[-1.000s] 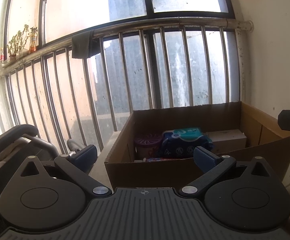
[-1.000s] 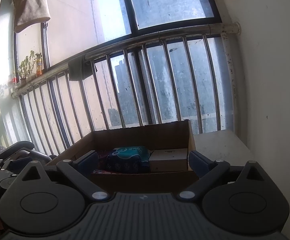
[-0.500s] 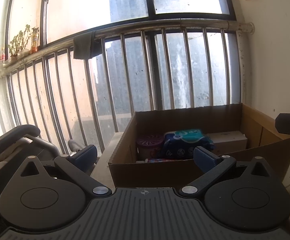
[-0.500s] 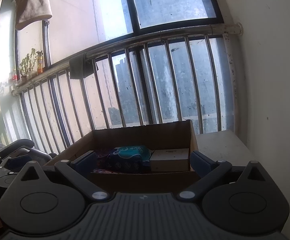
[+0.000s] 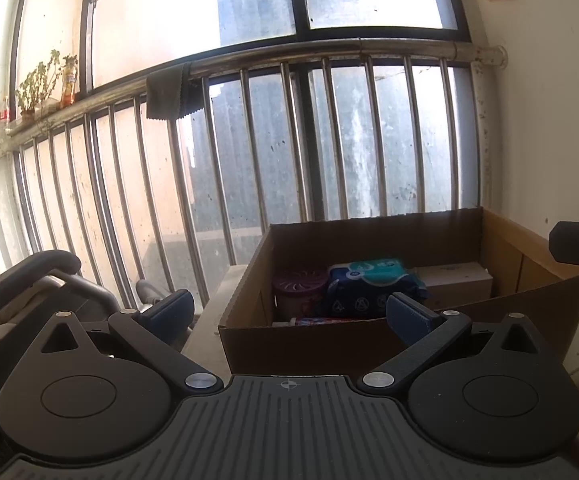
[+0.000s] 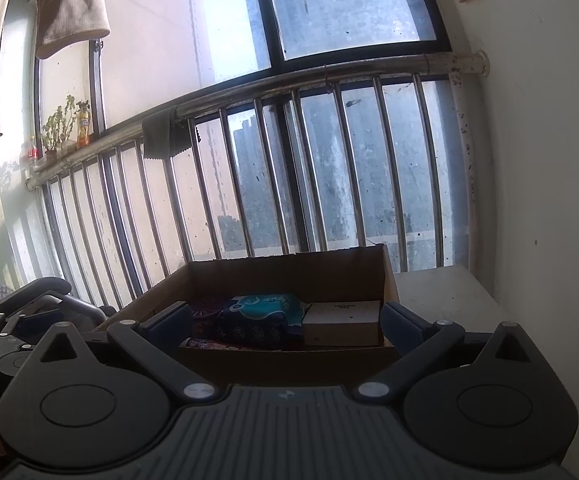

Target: Organize objects

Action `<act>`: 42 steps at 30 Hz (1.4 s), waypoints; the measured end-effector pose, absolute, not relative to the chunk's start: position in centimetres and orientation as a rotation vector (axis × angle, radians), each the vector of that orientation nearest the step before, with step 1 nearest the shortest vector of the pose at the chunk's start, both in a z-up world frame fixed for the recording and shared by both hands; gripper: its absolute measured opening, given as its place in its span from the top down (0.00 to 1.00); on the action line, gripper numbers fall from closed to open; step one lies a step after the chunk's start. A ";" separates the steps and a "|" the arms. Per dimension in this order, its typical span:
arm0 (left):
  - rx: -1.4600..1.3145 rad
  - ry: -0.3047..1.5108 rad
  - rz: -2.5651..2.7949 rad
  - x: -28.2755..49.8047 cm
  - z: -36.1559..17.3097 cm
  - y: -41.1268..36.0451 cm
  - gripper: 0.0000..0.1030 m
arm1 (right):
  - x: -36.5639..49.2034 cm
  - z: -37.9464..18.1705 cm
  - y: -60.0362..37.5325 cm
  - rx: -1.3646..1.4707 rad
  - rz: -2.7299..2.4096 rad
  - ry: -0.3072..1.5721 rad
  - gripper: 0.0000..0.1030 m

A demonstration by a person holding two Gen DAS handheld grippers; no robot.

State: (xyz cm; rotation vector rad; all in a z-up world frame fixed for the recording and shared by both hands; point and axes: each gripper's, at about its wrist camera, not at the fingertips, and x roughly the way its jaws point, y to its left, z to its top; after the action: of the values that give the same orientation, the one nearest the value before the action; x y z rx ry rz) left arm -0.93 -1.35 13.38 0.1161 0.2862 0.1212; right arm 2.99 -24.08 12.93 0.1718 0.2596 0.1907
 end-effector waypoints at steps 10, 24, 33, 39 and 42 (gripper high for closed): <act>0.117 0.293 0.121 -0.9 13.2 -1.4 0.00 | 3.2 12.8 -24.2 0.178 0.189 0.265 0.00; 0.116 0.298 0.117 -0.8 13.1 -1.4 0.00 | 2.9 12.7 -24.3 0.180 0.190 0.268 0.00; 0.120 0.304 0.116 -0.6 12.9 -1.5 0.00 | 3.0 12.5 -24.4 0.184 0.186 0.270 0.00; 0.124 0.302 0.124 -0.6 13.1 -1.5 0.00 | 3.3 12.4 -24.4 0.188 0.193 0.274 0.00; 0.122 0.300 0.137 -0.6 13.3 -1.5 0.00 | 3.4 12.4 -24.4 0.191 0.203 0.271 0.00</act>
State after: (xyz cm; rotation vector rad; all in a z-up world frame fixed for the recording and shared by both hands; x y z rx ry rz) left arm -0.57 -1.47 13.29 0.1222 0.3004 0.1369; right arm 3.36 -24.45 12.44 0.1909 0.2713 0.2027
